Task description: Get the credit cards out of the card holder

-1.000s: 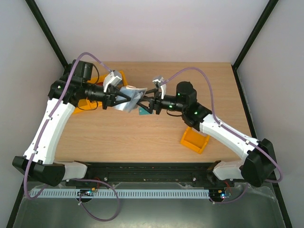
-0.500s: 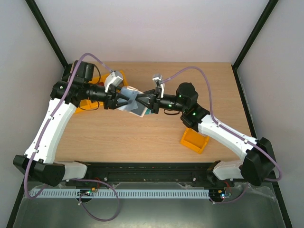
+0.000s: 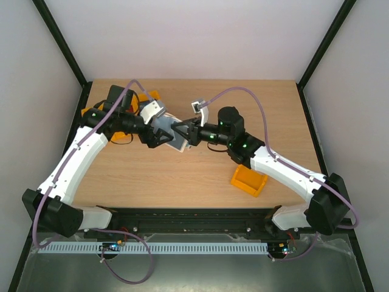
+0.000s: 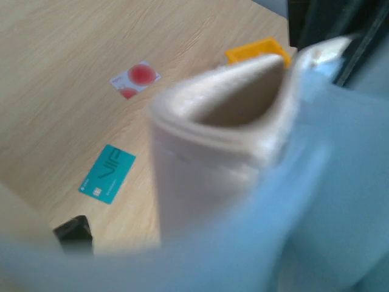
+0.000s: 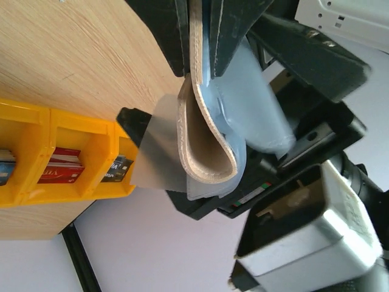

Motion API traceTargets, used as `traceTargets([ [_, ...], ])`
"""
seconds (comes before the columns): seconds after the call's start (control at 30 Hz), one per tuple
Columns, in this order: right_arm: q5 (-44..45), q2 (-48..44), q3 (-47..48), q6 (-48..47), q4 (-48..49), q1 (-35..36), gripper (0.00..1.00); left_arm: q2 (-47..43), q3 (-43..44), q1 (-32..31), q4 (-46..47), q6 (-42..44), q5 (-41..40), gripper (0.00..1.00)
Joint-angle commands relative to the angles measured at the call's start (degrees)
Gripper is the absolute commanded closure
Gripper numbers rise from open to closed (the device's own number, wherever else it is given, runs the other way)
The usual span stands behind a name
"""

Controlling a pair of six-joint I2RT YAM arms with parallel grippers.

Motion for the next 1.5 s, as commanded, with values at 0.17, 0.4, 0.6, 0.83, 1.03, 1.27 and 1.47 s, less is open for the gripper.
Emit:
traceTargets([
  [0.17, -9.8, -3.0, 0.7, -0.7, 4.0, -1.1, 0.85, -0.3, 0.1, 1.5, 1.5, -0.3, 5.1, 0.94],
  [0.4, -14.6, -7.4, -7.4, -0.6, 7.2, -8.1, 0.35, -1.1, 0.3, 6.2, -1.7, 1.7, 21.0, 0.98],
  [0.6, -14.8, -7.3, -7.8, -5.3, 2.5, -8.1, 0.34, -0.9, 2.0, 6.5, -4.3, 4.3, 24.8, 0.98],
  [0.83, -12.7, -7.9, -7.1, -12.9, -5.1, -9.7, 0.37, -1.2, 2.8, 8.8, -5.9, 6.6, 26.2, 0.98],
  [1.03, -15.4, -6.8, -5.8, -11.9, -5.5, -10.0, 0.34, -1.0, 2.6, 8.9, -6.3, 6.9, 27.6, 0.98],
  [1.27, -16.6, -5.0, -5.8, -3.2, 4.5, -9.2, 0.34, -0.6, 1.3, 7.1, -4.4, 4.6, 27.5, 0.98],
  [1.47, -18.0, -3.0, -4.2, -0.7, 9.1, -6.7, 0.32, 0.0, 0.0, 5.8, -1.4, 0.8, 26.2, 0.98],
])
